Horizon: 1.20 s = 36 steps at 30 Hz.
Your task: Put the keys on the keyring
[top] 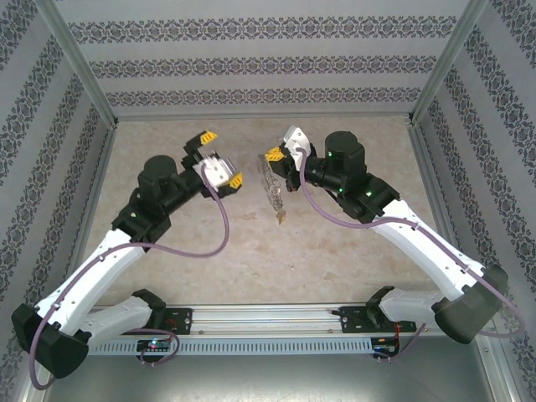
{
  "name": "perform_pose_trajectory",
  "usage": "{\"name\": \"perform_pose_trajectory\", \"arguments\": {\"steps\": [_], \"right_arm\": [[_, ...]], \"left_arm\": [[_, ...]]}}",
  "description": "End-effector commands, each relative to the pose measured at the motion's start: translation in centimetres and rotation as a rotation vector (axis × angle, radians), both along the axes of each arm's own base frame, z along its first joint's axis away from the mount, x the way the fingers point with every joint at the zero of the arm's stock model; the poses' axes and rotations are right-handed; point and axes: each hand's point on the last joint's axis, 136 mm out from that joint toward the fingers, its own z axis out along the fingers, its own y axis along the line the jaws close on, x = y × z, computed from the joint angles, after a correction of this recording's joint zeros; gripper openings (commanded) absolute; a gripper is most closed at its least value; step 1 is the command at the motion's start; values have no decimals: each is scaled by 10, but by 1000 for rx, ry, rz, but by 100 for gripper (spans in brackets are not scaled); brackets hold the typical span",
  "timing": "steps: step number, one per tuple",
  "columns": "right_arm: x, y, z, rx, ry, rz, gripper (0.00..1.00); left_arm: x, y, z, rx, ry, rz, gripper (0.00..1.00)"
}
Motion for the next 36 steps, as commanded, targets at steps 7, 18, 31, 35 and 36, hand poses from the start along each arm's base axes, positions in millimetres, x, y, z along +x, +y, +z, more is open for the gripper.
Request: {"name": "perform_pose_trajectory", "arguments": {"steps": [7, 18, 31, 35, 36], "right_arm": [[0, -18, 112, 93, -293, -88, 0], [27, -13, 40, 118, -58, -180, 0], [41, -5, 95, 226, -97, -191, 0], [53, 0, 59, 205, -4, -220, 0], [55, 1, 47, 193, 18, -227, 0]], "left_arm": [[36, 24, -35, -339, 586, 122, 99], [68, 56, -91, -419, 789, 416, 99], [79, 91, -109, -406, 700, 614, 99], [76, 99, -107, -465, 696, 653, 99], [75, 101, -109, -471, 709, 663, 99]]}}
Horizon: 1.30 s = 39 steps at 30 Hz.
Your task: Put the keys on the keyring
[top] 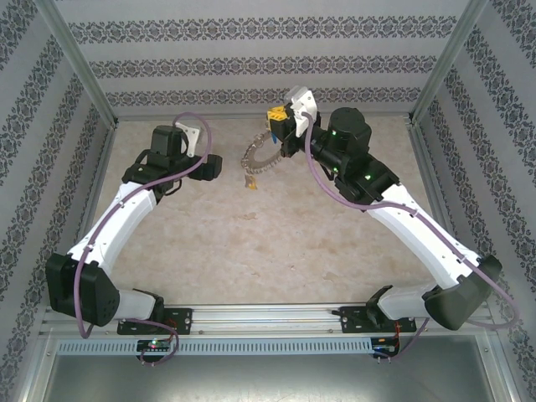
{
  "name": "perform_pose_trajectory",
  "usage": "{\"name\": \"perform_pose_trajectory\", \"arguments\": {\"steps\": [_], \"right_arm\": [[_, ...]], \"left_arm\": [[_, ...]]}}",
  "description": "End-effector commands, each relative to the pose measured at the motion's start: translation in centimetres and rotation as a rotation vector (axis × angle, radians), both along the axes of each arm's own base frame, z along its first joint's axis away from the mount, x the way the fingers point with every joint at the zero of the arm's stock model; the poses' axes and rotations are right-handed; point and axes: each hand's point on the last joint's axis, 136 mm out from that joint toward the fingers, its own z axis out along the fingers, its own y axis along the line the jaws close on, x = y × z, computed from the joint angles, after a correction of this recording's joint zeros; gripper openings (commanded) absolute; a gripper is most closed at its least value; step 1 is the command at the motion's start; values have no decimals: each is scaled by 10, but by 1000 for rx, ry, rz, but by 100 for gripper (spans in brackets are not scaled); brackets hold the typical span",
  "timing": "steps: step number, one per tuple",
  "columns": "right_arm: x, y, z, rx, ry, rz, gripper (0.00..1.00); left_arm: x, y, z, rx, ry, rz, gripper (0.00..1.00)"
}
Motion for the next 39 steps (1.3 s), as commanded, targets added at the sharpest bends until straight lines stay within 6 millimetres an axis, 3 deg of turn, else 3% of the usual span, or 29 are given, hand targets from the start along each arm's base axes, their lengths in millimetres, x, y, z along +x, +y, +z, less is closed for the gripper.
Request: {"name": "perform_pose_trajectory", "arguments": {"steps": [1, 8, 13, 19, 24, 29, 31, 34, 39], "right_arm": [[11, 5, -34, 21, 96, -33, 0], [13, 16, -109, 13, 311, -29, 0], [28, 47, -136, 13, 372, -5, 0], [58, 107, -145, 64, 355, 97, 0], [77, 161, -134, 132, 279, 244, 0], [85, 194, -132, 134, 159, 374, 0], [84, 200, -141, 116, 121, 428, 0], [79, 197, -170, 80, 113, 468, 0], [58, 164, -228, 48, 162, 461, 0]], "left_arm": [[2, 17, 11, -31, -29, 95, 99], [5, 30, -5, -52, -2, 158, 99], [6, 36, -7, -83, 20, 180, 99], [-2, 56, -7, -81, 32, 242, 99], [-13, 82, 2, -116, 34, 354, 99], [-20, 98, 1, -126, 37, 408, 99], [-21, 99, -3, -139, 45, 420, 99], [-22, 98, -11, -156, 59, 425, 99], [-23, 99, -21, -166, 67, 440, 99]]}}
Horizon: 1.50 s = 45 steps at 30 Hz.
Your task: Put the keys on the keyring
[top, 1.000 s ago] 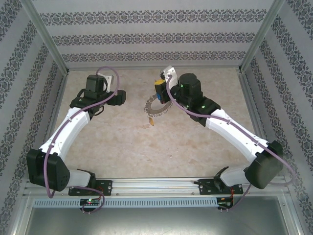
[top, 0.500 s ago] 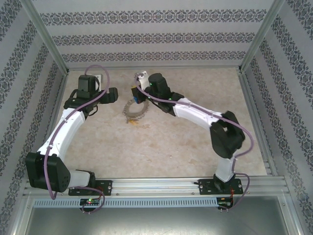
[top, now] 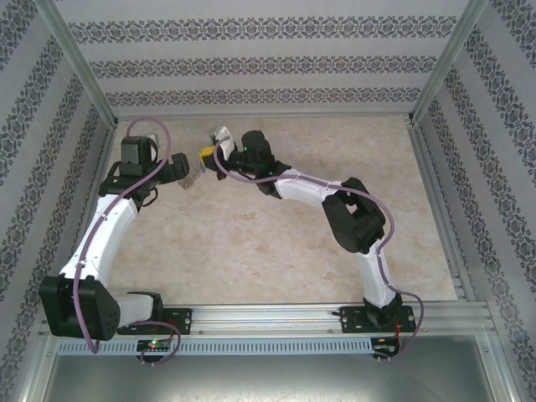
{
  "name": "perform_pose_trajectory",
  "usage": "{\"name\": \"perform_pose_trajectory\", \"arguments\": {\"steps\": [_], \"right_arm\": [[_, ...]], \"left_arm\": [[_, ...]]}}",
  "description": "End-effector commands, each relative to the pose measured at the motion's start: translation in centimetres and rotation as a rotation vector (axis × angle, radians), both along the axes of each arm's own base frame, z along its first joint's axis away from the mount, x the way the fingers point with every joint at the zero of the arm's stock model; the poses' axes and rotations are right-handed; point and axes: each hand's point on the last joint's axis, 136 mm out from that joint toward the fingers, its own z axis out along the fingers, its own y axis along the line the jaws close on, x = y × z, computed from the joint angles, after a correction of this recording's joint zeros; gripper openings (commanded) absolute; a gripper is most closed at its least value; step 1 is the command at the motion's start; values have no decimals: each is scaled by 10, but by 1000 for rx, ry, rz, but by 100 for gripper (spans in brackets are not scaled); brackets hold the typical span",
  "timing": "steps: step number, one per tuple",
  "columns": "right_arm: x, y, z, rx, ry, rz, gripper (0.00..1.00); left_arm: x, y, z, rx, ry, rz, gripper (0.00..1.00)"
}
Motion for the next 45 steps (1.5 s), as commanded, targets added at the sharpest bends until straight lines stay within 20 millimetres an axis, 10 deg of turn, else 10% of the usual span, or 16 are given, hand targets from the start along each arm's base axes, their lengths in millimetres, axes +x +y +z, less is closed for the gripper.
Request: {"name": "perform_pose_trajectory", "arguments": {"steps": [1, 8, 12, 22, 28, 31, 36, 40, 45], "right_arm": [[-19, -24, -6, 25, -68, 32, 0], [-42, -86, -64, -73, -10, -78, 2], [-50, -117, -64, -41, 29, -106, 26], [-103, -180, -71, -69, 75, -157, 32], [-104, -239, -21, -2, -1, -412, 56], [-98, -287, 23, 49, -93, -627, 95], [-98, -356, 57, -98, -337, -895, 98], [-92, -402, 51, -134, -340, -1059, 98], [-82, -432, -14, -208, -182, -1089, 98]], "left_arm": [[-2, 4, -4, -28, 0, 37, 99], [-1, -1, -37, -67, 59, 38, 99], [3, -1, -50, -65, 94, 35, 99], [3, 4, -54, -36, 94, 47, 99], [-4, 17, -28, 24, -89, 92, 99], [-11, 27, 0, 83, -213, 119, 99], [-29, 26, 40, 299, -412, -11, 99], [-30, 32, 14, 408, -377, -33, 99], [-20, 6, -22, 395, -404, -195, 99]]}}
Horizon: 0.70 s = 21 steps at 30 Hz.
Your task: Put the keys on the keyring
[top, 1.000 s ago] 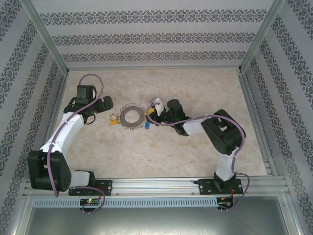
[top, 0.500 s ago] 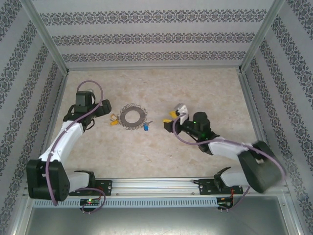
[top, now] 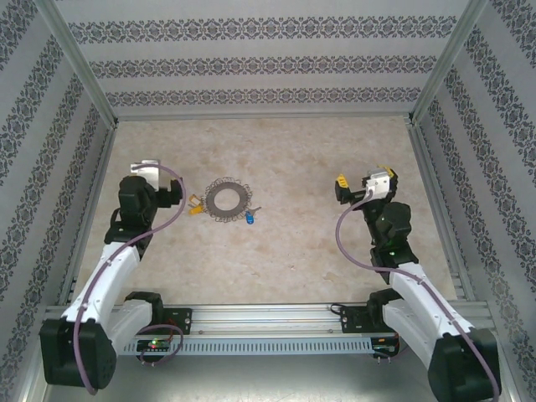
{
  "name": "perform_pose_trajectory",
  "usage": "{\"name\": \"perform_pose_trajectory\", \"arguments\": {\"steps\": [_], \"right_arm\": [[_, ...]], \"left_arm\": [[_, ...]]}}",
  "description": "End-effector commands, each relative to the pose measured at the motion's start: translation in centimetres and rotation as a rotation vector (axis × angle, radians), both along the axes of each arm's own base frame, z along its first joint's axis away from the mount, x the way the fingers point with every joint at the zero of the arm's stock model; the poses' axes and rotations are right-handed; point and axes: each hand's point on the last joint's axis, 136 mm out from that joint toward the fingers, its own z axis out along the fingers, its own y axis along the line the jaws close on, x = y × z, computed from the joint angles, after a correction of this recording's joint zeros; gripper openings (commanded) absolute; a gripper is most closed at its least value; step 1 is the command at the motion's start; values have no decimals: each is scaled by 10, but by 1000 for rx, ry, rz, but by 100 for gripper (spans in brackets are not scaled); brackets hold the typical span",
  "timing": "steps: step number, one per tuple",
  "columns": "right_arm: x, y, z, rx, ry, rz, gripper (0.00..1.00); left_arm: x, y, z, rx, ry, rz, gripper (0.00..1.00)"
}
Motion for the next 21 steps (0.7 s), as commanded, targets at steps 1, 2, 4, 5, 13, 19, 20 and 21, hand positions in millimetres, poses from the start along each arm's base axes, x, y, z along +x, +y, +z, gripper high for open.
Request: {"name": "perform_pose_trajectory", "arguments": {"steps": [1, 2, 4, 5, 13, 19, 20, 21], "right_arm": [[8, -17, -47, -3, 136, -44, 98], [12, -21, -59, 16, 158, -60, 98], [20, -25, -74, 70, 172, -56, 98], [25, -23, -82, 77, 180, -37, 98], [55, -33, -128, 116, 266, -66, 98], [64, -59, -129, 161, 281, -217, 98], [64, -61, -133, 153, 297, -235, 98], [62, -58, -136, 143, 314, -222, 98]], "left_arm": [[10, -11, -2, 39, -106, -91, 99], [13, -12, -9, 32, -100, -92, 99], [18, -11, -30, 44, -37, -94, 99], [20, -10, -40, 40, -11, -85, 99], [52, -10, -83, -65, 24, -41, 99], [53, 1, -116, -91, 25, 1, 99], [56, 0, -112, -85, -24, -5, 99], [55, 0, -114, -84, 2, -4, 99]]}}
